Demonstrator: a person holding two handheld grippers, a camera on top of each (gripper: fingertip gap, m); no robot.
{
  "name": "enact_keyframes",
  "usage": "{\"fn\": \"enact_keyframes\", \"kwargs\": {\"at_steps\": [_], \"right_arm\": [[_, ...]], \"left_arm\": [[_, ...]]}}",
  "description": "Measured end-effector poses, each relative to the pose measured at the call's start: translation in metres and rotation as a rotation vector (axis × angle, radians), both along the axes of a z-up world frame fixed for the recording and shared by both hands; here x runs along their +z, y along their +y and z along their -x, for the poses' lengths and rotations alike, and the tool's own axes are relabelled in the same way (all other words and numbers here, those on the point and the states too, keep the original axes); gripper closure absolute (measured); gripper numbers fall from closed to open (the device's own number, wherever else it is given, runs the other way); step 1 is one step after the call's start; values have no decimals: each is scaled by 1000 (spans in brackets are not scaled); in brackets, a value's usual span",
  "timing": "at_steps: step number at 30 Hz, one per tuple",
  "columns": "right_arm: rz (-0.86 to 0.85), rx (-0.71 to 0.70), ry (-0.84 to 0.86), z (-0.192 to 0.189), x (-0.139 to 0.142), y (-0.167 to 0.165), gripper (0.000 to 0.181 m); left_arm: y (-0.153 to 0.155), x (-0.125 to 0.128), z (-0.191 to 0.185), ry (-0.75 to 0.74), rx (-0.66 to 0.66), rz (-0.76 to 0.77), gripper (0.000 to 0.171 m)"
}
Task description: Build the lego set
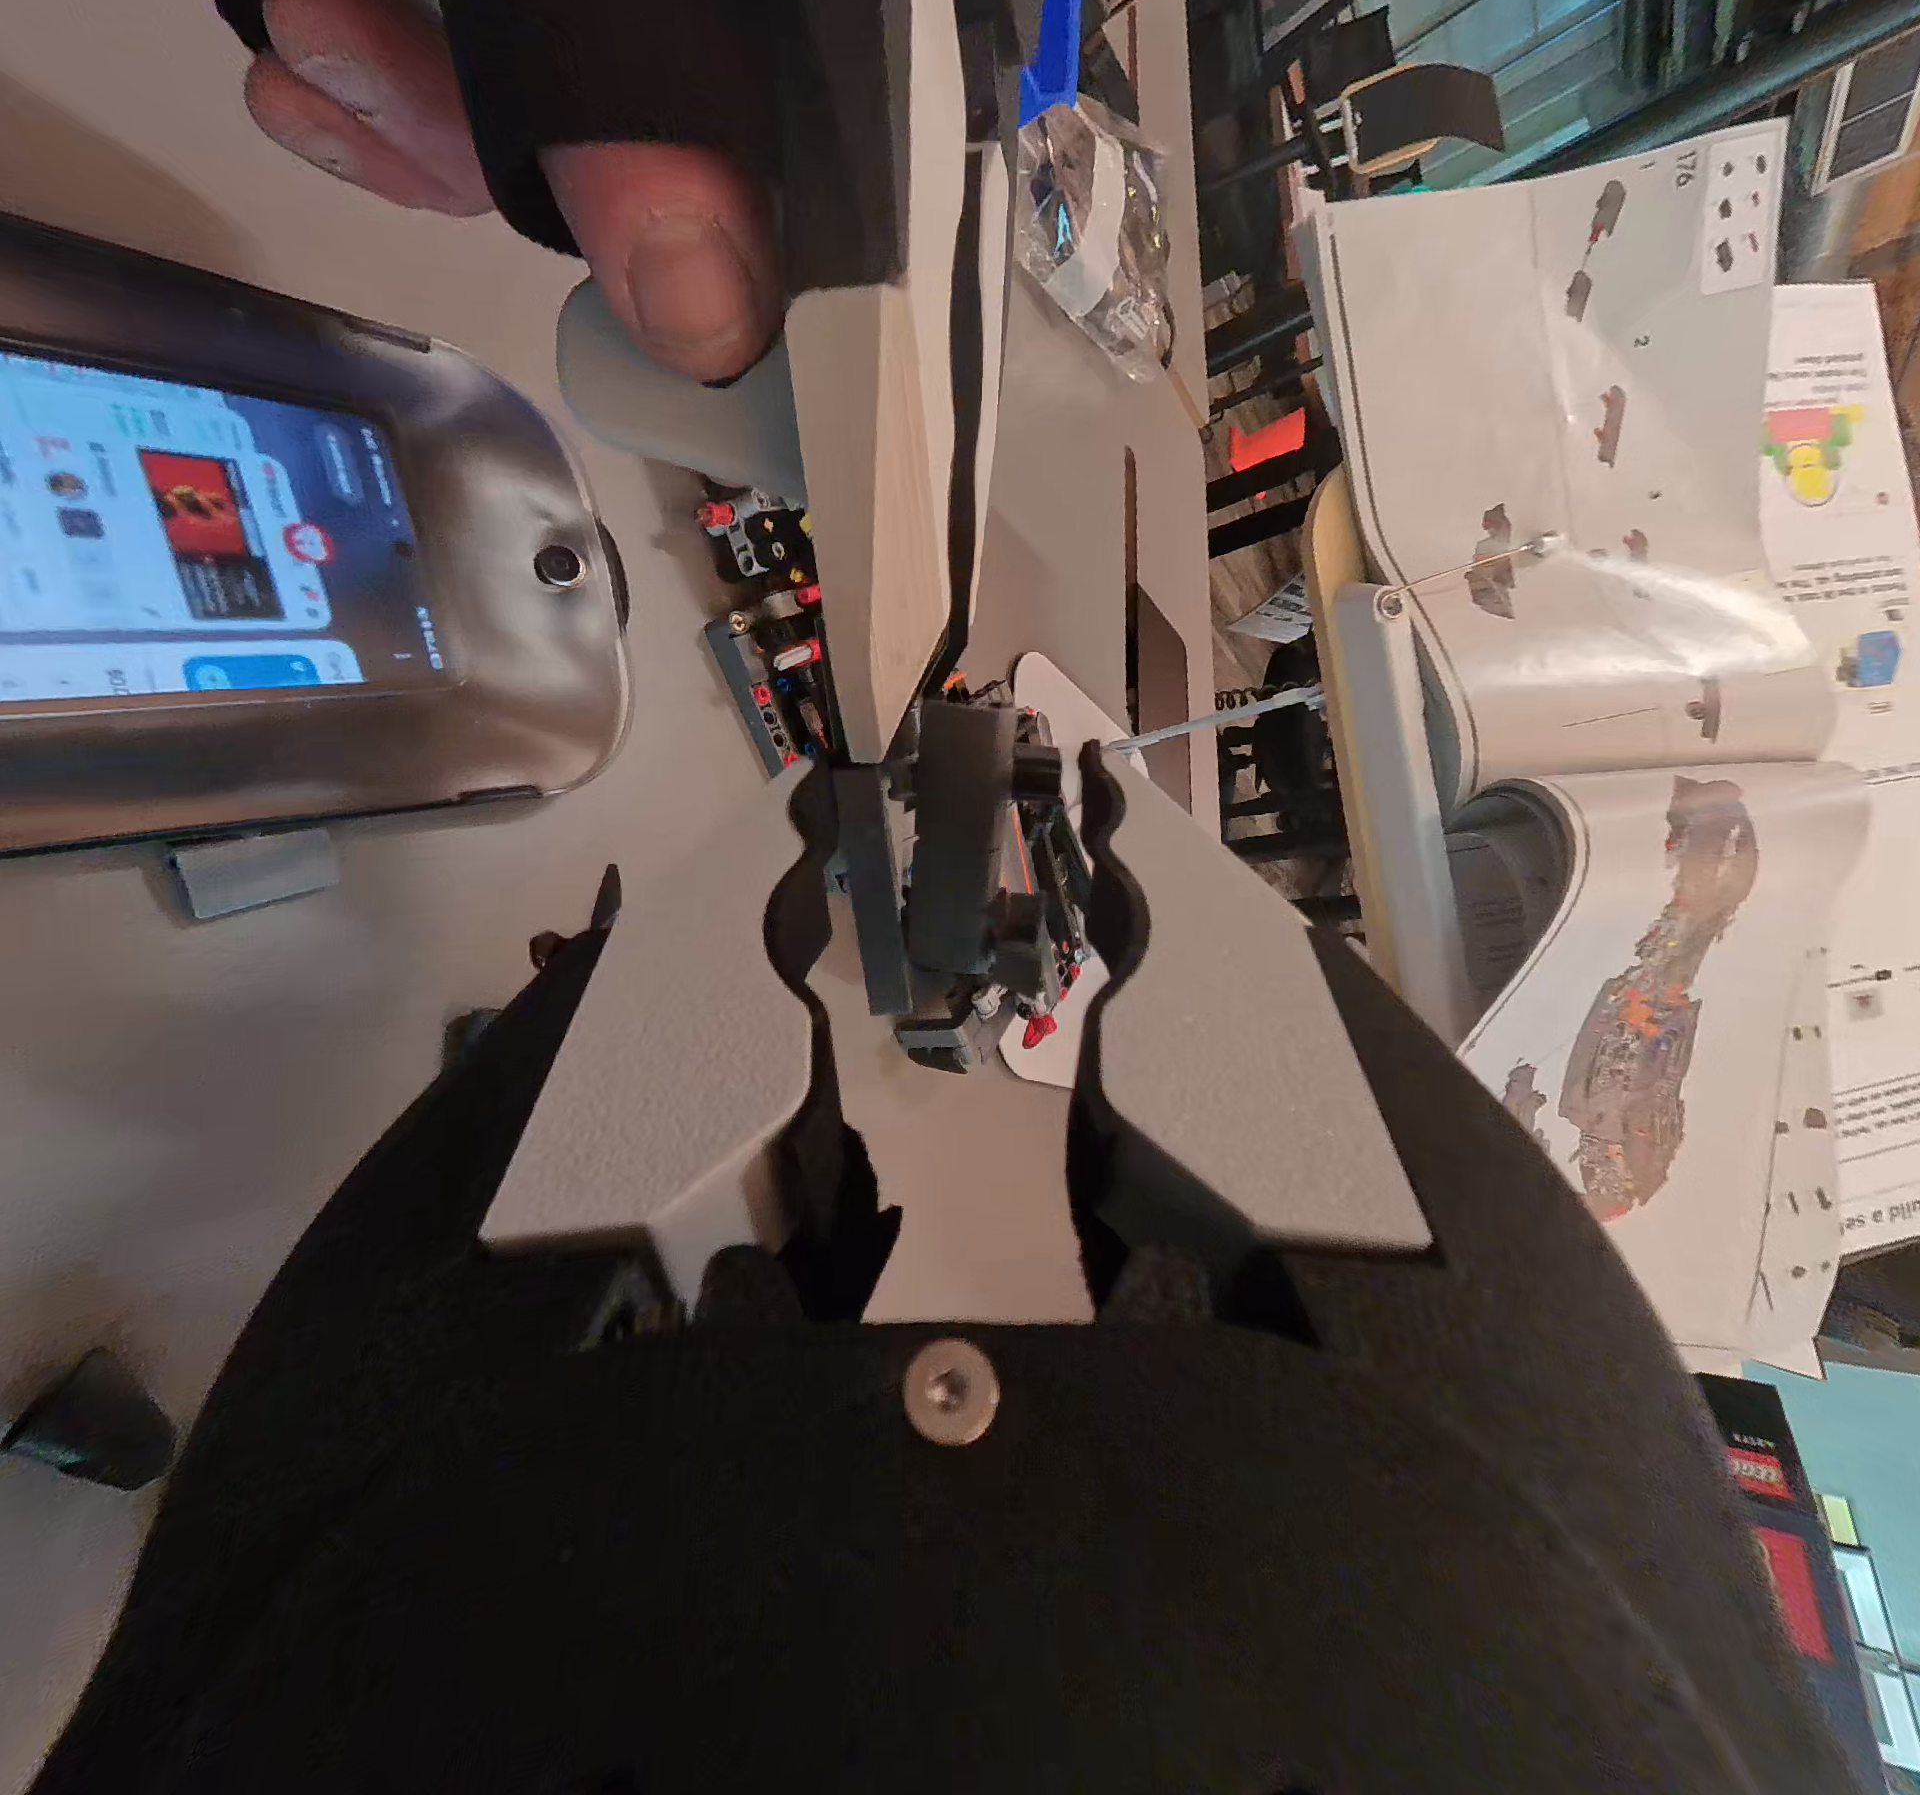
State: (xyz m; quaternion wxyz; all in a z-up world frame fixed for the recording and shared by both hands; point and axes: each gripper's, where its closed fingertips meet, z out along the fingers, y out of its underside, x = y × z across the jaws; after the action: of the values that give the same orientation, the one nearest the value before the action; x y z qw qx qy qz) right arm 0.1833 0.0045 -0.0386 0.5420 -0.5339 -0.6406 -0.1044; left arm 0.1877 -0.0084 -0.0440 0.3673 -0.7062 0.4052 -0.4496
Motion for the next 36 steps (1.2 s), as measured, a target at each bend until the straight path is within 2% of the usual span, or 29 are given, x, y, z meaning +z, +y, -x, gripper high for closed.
{"fn": "enact_keyframes", "kwargs": {"at_steps": [1, 4, 7, 27, 29, 33, 36], "right_arm": [[-4, -2, 2, 0, 1, 0, 130], [-31, 2, -11, 1, 3, -2, 130], [-45, 7, -35, 2, 1, -4, 141], [-45, -1, -92, 1, -5, -4, 143], [-60, 32, -109, 6, -8, -11, 164], [-7, 40, -65, 6, -7, -11, 162], [-23, 41, -57, 6, 0, -11, 155]], "left_arm": [[1, -1, 1, 22, 10, -14, 148], [0, -1, -1, 39, 17, -28, 148], [1, -1, -2, 55, 25, -44, 149], [2, -6, -3, 114, 37, -63, 149], [2, -2, -4, 89, 35, -58, 149], [4, -2, -3, 127, 37, -94, 149], [5, -1, -2, 124, 38, -90, 149]]}}
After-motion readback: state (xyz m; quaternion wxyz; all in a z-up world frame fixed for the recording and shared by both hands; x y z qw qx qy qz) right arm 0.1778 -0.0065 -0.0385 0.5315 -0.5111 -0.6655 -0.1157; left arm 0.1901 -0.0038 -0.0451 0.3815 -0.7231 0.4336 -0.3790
